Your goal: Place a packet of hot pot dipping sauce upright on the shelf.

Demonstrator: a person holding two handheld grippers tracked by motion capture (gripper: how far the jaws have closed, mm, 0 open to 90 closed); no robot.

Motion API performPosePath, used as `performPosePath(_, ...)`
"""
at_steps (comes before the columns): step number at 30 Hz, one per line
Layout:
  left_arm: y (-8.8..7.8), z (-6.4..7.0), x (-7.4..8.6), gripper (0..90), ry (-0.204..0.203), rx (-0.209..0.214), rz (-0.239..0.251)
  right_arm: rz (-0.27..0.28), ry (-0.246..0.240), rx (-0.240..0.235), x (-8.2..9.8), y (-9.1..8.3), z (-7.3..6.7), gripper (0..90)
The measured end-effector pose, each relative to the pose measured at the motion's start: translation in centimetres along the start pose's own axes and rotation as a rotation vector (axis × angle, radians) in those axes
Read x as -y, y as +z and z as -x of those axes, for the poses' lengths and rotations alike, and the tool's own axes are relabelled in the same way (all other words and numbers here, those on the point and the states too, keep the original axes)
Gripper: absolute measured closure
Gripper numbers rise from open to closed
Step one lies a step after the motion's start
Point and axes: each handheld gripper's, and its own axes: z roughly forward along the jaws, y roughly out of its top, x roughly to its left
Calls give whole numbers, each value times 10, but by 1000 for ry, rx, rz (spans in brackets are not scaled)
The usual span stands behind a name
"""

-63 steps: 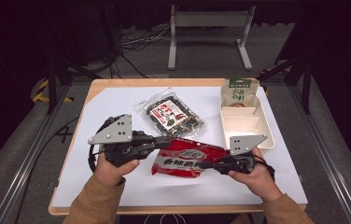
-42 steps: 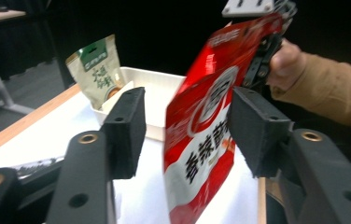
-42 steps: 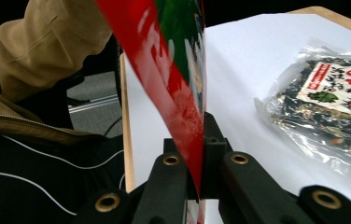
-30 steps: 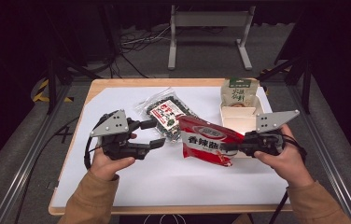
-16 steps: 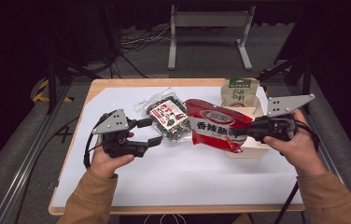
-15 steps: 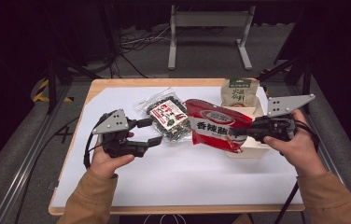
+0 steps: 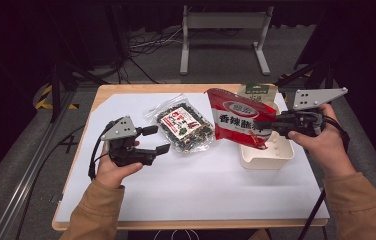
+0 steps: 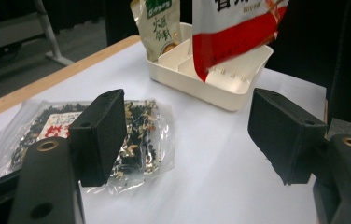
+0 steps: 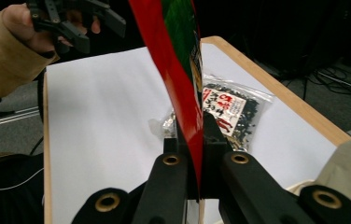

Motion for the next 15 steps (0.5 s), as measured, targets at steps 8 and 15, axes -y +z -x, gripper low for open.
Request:
performPosePath(8,0,-4,4,291,-8,-15,-10,4,12,50,2,-5,18,892)
performPosePath(15,-3,-7,8,292,-23,-29,-21,13,23,79,5,-9,32,892)
